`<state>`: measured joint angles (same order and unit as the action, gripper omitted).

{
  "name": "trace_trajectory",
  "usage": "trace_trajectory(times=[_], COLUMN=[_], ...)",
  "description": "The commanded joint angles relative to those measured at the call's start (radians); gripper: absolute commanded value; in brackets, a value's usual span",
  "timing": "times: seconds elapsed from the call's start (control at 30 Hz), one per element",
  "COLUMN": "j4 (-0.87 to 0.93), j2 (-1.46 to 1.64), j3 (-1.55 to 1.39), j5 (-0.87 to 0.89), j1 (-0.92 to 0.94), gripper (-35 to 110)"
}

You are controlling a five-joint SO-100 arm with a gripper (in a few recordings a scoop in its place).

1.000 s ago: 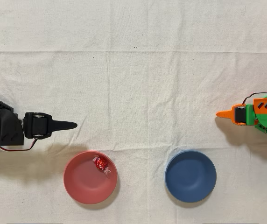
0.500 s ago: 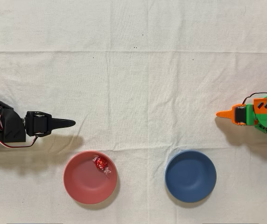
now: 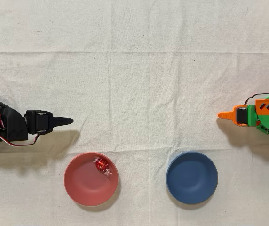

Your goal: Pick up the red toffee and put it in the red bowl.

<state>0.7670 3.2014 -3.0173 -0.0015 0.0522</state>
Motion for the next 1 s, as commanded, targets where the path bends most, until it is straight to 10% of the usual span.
trace_trajectory(times=[0.0,0.97], j4=[0.067,0.118], j2=[0.015,0.015], j3=[-0.046,-0.046], j5=[-0.058,-0.049], j1=[0.002,0.002], gripper=[0,1])
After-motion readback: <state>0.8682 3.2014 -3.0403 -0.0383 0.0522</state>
